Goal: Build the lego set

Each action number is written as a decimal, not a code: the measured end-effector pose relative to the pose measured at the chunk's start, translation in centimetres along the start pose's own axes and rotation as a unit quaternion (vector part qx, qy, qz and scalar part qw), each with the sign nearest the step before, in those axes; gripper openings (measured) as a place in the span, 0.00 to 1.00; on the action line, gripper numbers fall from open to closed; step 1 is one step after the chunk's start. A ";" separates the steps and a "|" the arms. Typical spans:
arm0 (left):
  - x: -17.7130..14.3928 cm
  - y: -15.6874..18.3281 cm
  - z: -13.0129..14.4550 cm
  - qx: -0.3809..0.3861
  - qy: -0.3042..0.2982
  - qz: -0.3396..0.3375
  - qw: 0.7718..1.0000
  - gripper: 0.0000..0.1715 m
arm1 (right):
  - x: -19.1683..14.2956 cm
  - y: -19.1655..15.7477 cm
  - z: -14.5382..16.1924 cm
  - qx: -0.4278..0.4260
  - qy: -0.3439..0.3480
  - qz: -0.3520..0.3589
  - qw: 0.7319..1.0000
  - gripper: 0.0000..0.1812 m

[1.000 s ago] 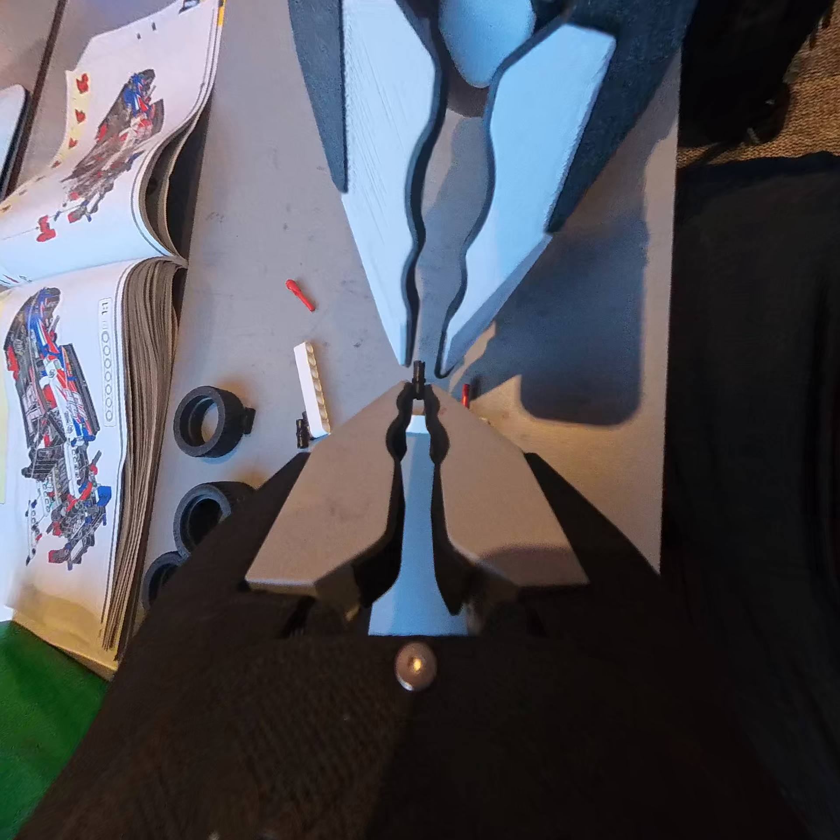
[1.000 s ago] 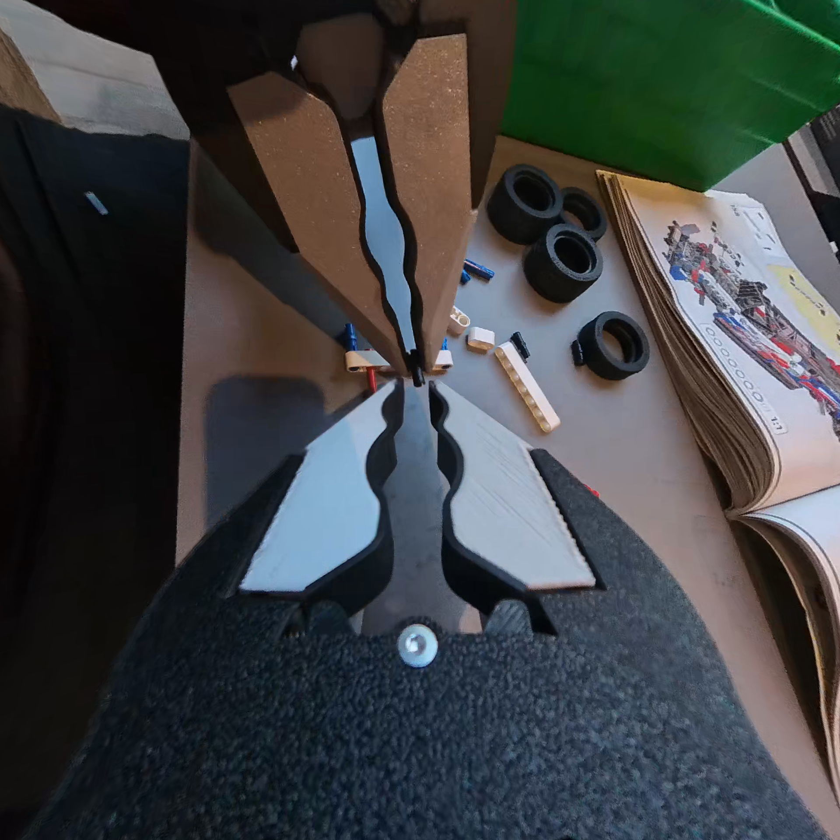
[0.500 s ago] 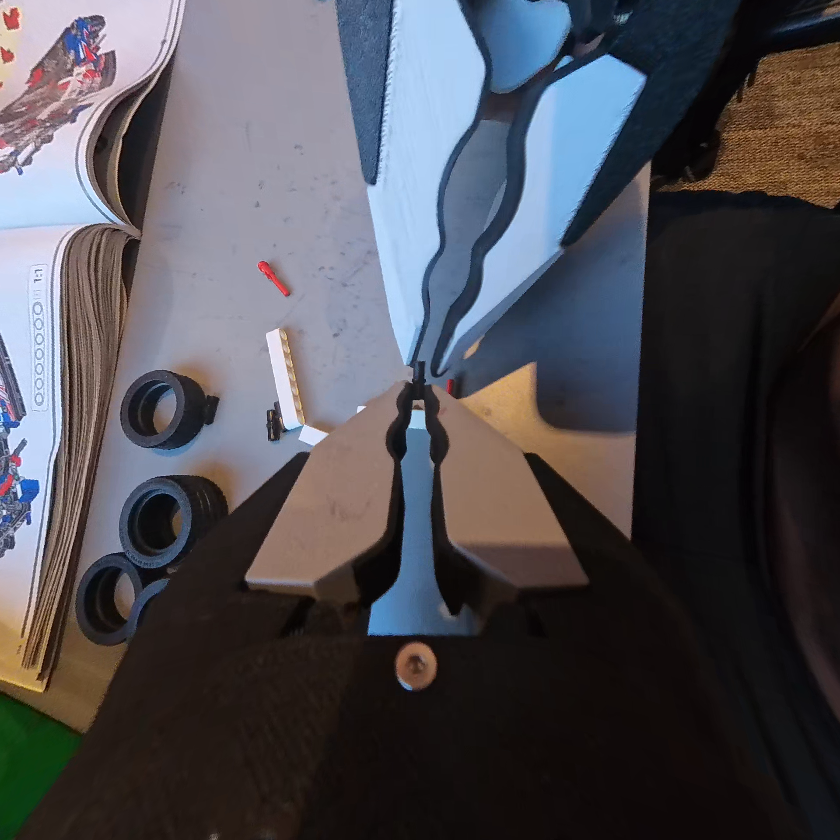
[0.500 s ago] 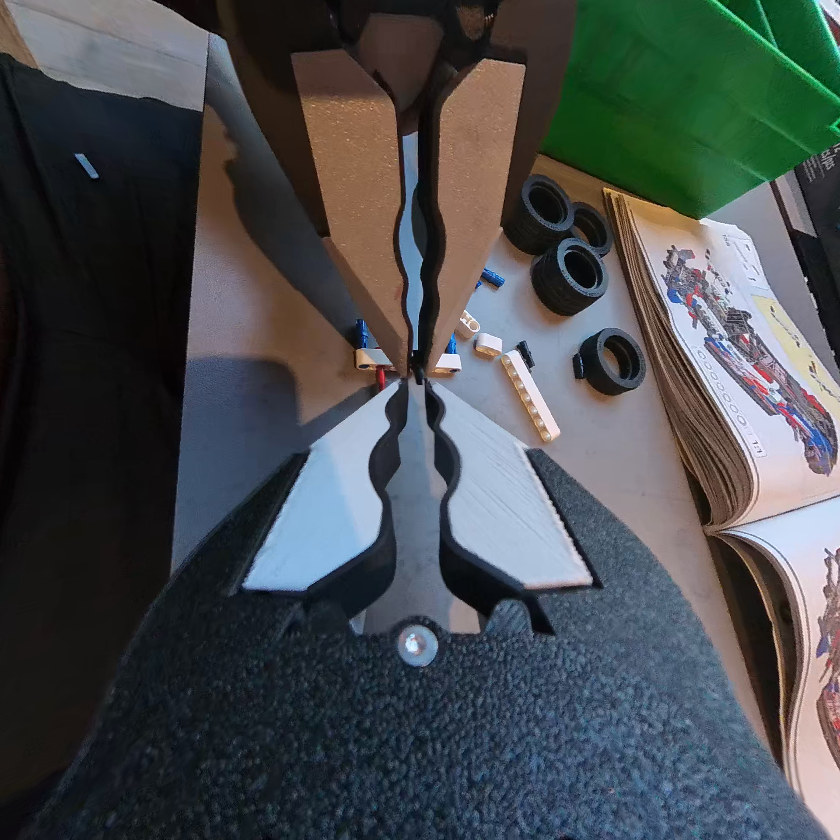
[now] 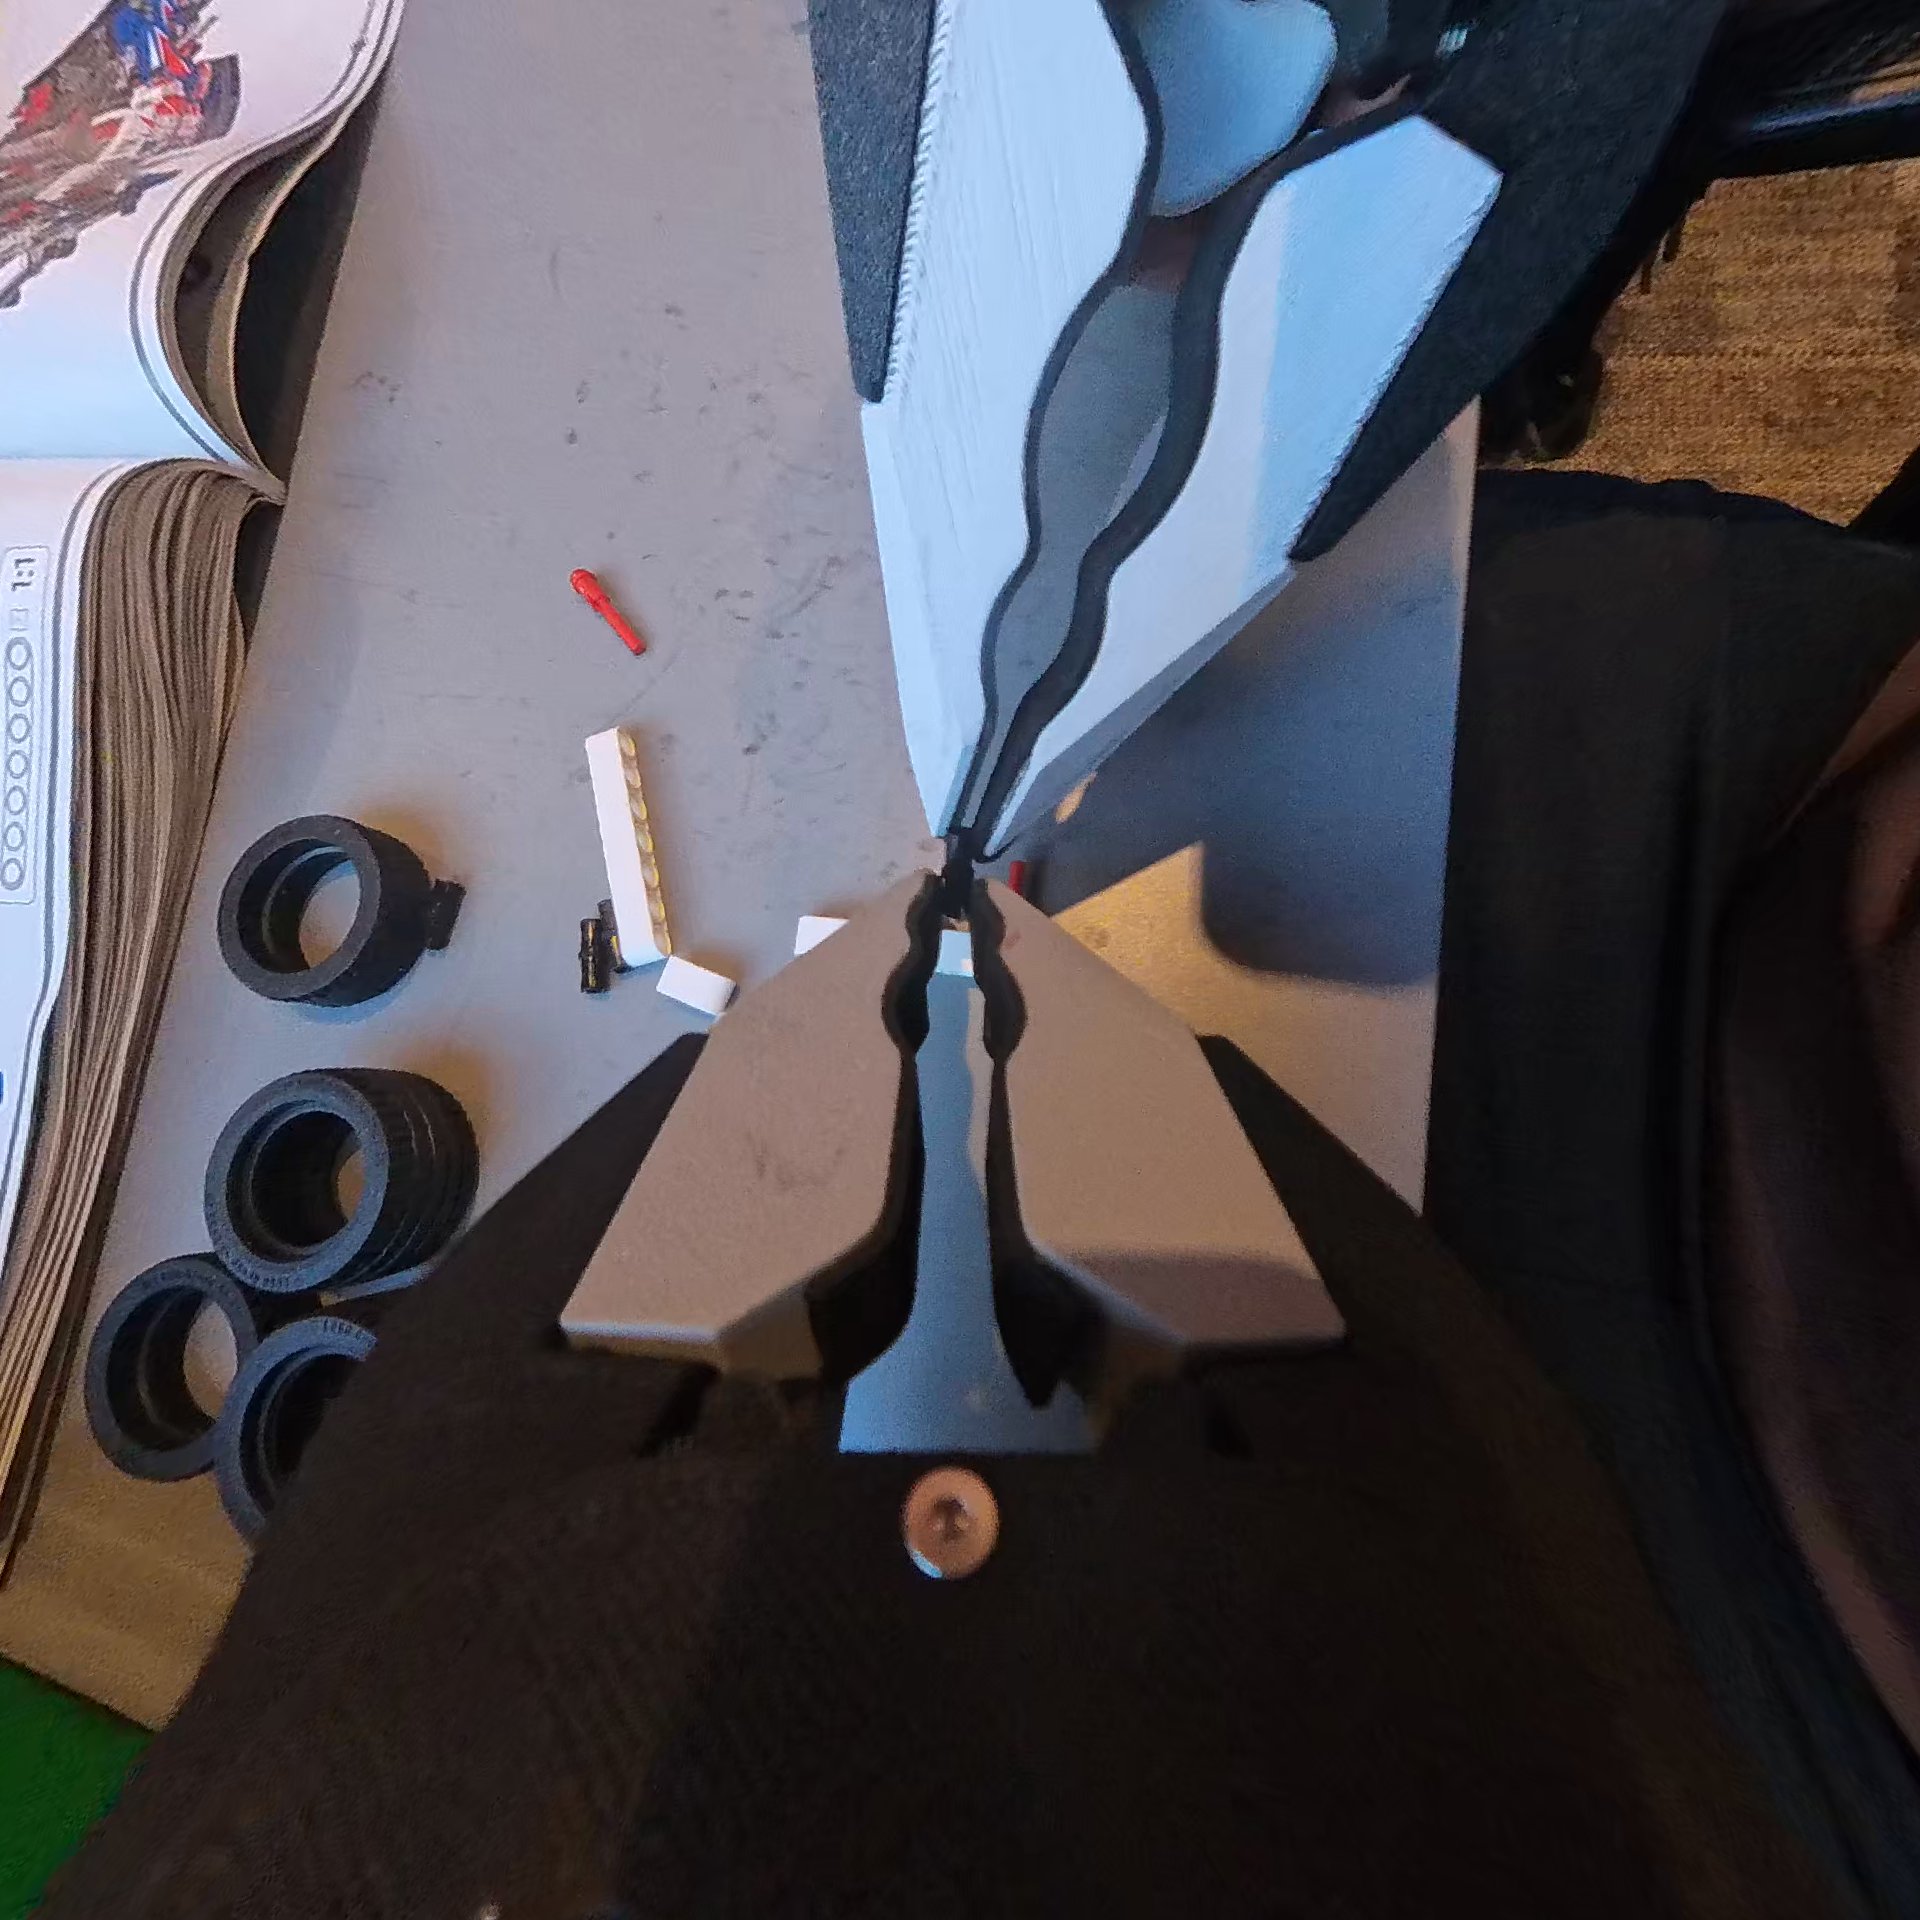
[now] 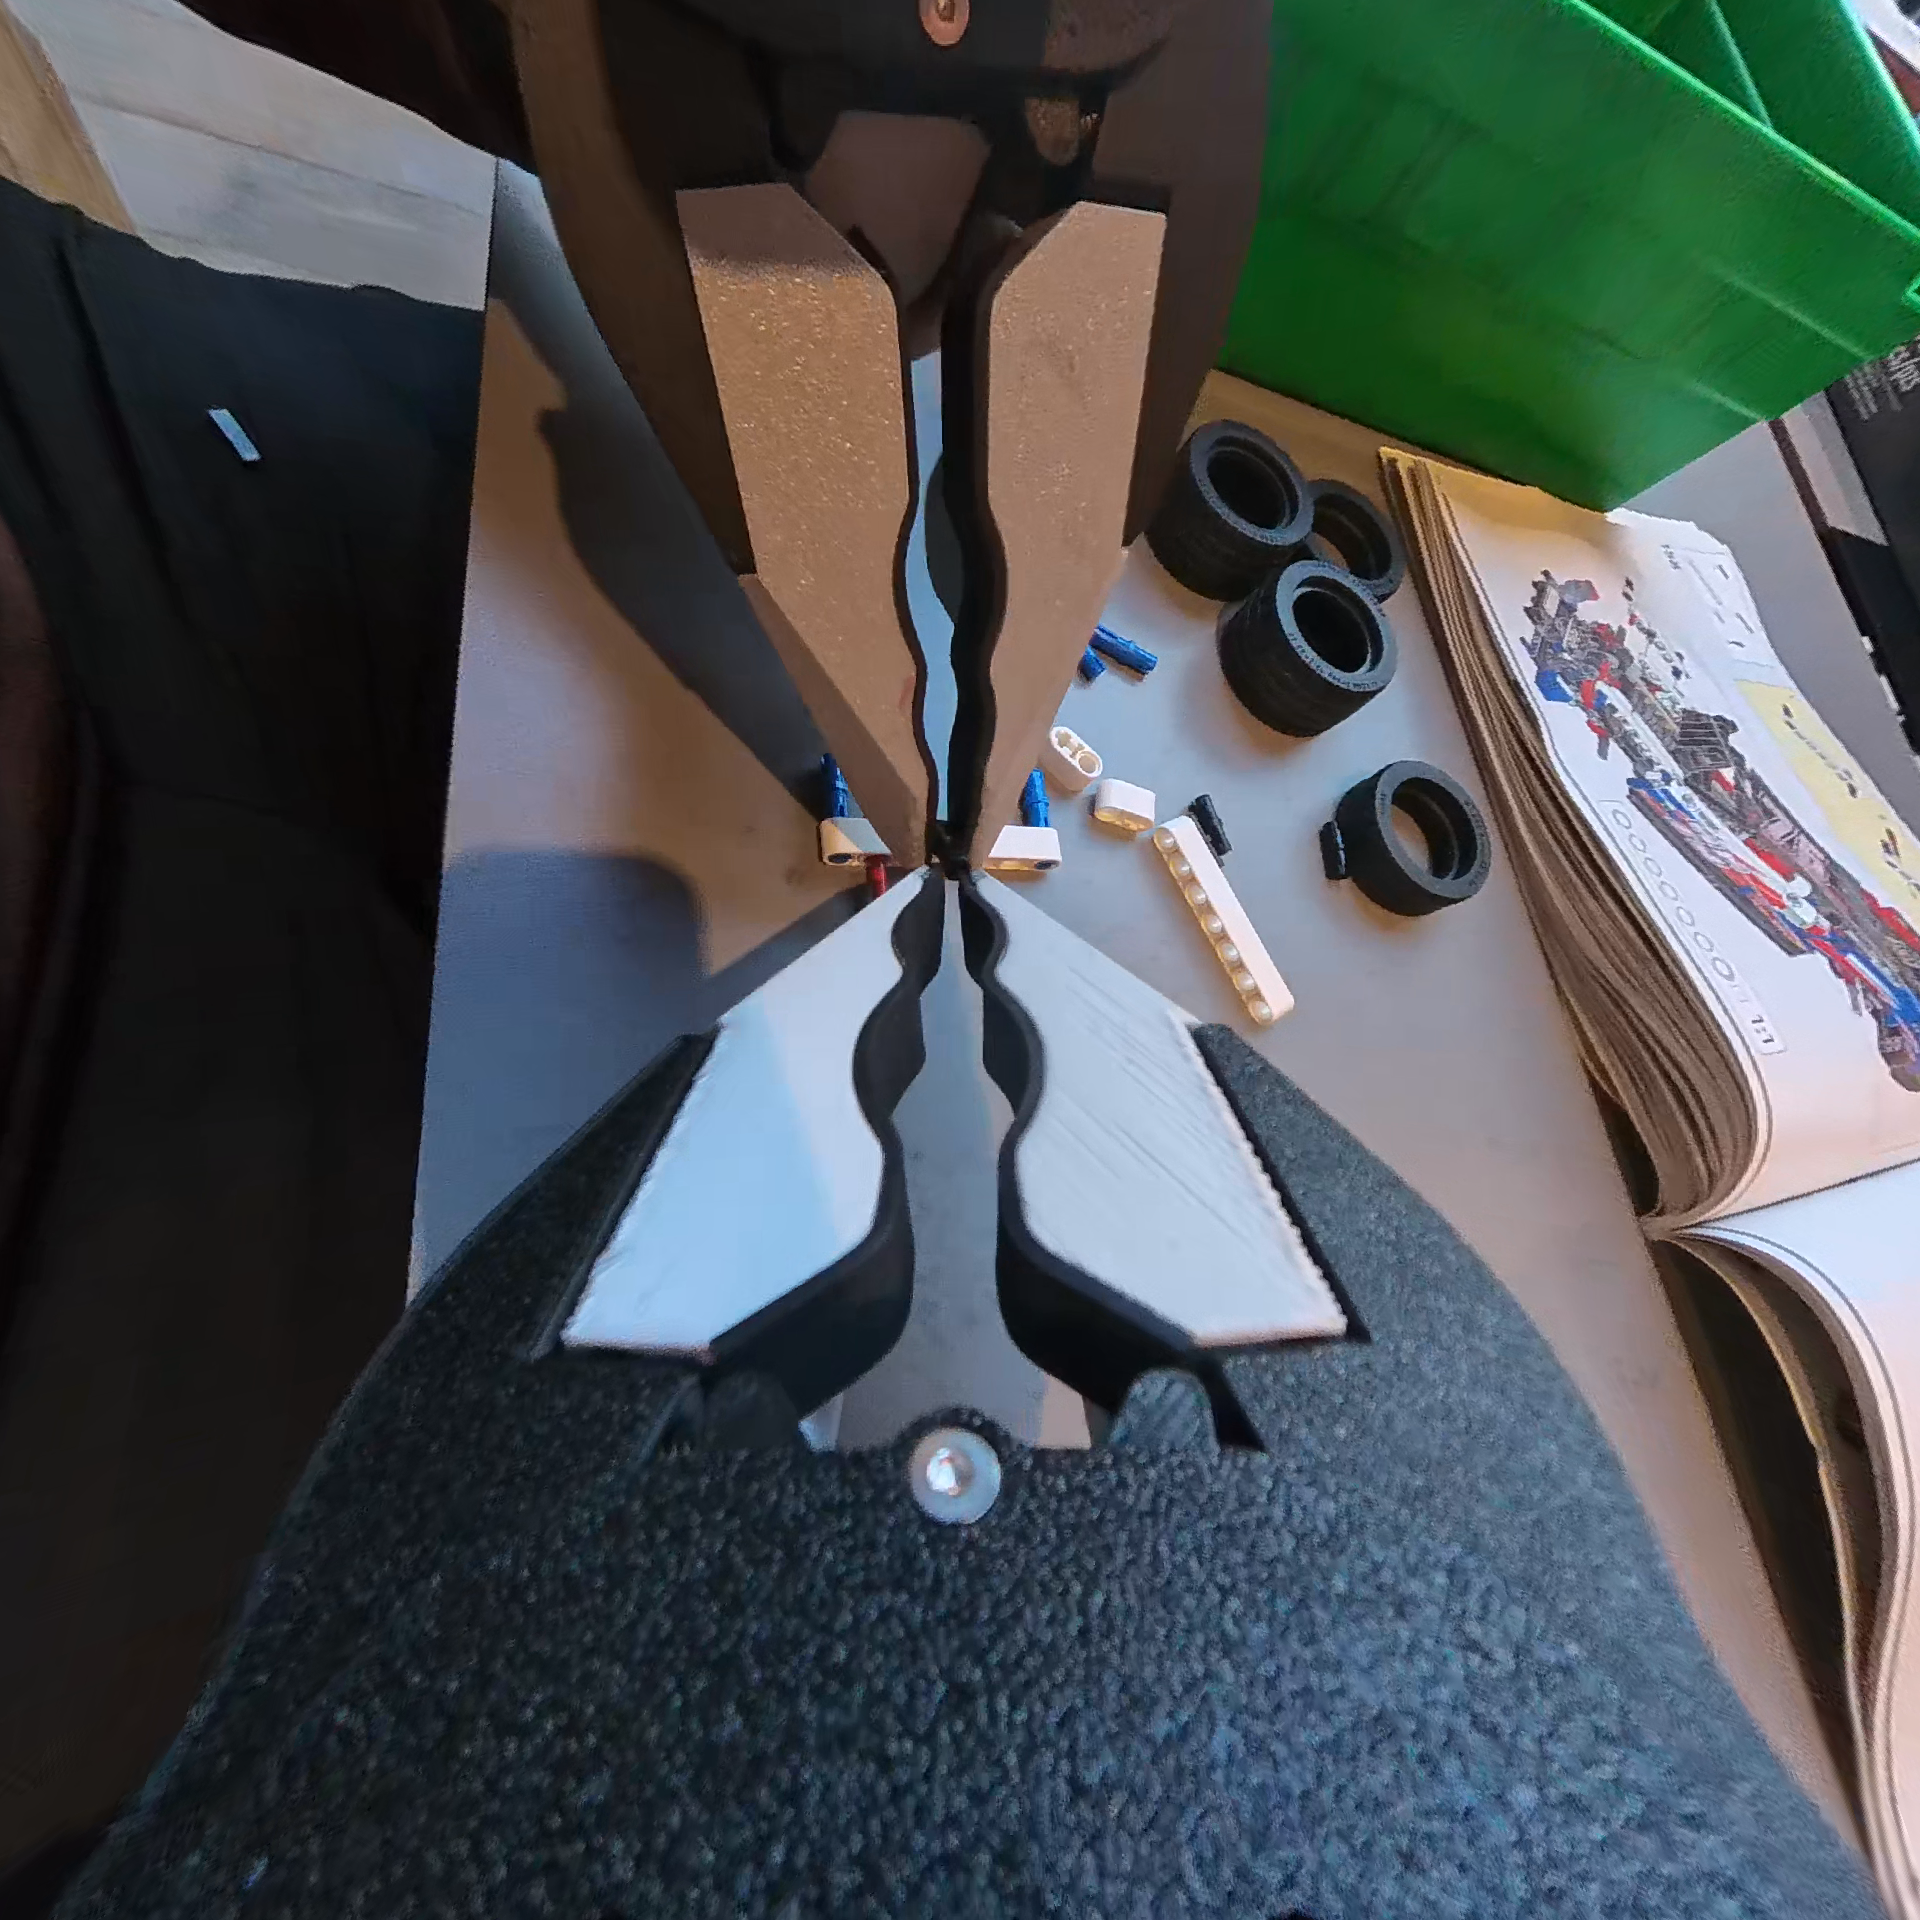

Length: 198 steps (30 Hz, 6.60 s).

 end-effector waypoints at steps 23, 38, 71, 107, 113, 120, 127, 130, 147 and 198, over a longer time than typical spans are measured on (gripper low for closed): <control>-1.8 -0.3 0.4 -0.062 0.066 -0.054 0.994 0.22 | 0.0 1.9 1.0 0.157 0.015 -0.003 0.988 0.01; -4.1 -0.4 3.0 -0.100 0.052 -0.063 0.992 0.41 | 0.2 2.6 1.8 0.221 -0.006 -0.012 0.975 0.01; -3.3 -1.8 3.9 -0.055 -0.021 -0.014 0.998 0.53 | 0.0 2.4 2.4 0.253 -0.020 -0.058 0.966 0.01; 0.2 -0.9 1.5 -0.046 -0.011 0.079 0.996 0.32 | 0.8 0.6 1.9 0.257 -0.043 -0.106 0.960 0.01; 0.1 -0.9 1.6 -0.048 -0.005 0.078 0.996 0.32 | 0.6 0.6 2.0 0.242 -0.046 -0.102 0.964 0.02; 0.2 -0.9 1.6 -0.047 0.000 0.080 0.996 0.31 | 0.3 0.4 1.9 0.165 -0.067 -0.086 0.980 0.07; 0.3 -0.9 1.5 -0.046 0.004 0.080 0.996 0.31 | -0.2 0.2 1.4 0.117 -0.072 -0.079 0.987 0.11; 0.3 -0.9 1.5 -0.046 0.004 0.080 0.996 0.32 | -0.4 0.1 1.5 0.113 -0.073 -0.080 0.988 0.10; 0.2 -0.9 1.6 -0.047 0.006 0.080 0.996 0.32 | -1.2 0.0 1.9 0.098 -0.067 -0.091 0.989 0.07; 0.2 -0.2 1.7 -0.045 0.027 0.083 0.995 0.31 | 0.2 0.3 2.0 0.186 -0.044 -0.120 0.974 0.02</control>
Point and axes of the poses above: each gripper's, where its closed fingertips meet, x out along the fingers, z out of its underside, y = z × x across the jaws, the point moved 6 cm from there along -x, back along the fingers, and after that the axes turned 10 degrees about y, right-handed, at the moved point
